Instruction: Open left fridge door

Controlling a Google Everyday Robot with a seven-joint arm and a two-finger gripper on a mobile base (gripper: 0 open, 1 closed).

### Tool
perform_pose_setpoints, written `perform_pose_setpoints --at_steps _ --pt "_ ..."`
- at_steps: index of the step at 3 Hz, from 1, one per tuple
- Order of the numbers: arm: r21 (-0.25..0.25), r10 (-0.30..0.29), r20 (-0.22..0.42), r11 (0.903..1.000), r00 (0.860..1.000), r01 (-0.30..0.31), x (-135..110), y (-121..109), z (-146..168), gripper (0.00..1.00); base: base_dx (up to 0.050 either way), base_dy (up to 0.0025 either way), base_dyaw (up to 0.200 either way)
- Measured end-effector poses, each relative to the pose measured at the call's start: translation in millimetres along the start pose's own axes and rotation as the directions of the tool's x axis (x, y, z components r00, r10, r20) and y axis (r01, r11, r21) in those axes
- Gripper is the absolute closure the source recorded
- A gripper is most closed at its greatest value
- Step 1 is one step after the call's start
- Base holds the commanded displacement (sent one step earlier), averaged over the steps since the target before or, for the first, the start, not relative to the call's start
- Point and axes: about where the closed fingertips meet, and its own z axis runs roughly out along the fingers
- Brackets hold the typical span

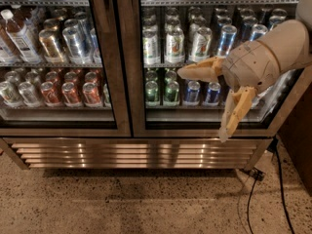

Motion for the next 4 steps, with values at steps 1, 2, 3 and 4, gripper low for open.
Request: perform_pose_setpoints --at_steps 1,2,3,4 --pt "-0.045 -0.12 0.331 0.9888 0.936 0.142 0 -2 -4 0.0 0.0 0.0 0.0" --pt "-0.014 -0.17 0.557 0.9767 0.813 0.214 -7 -11 -17 0.0 0.0 0.0 0.0" --pt "0.042 -0.136 0.539 0.9901 0.831 0.134 0 -18 -17 0.0 0.0 0.0 0.0" --pt "0.085 -0.12 0.396 0.992 0.91 0.094 0 -18 -7 0.0 0.0 0.0 0.0"
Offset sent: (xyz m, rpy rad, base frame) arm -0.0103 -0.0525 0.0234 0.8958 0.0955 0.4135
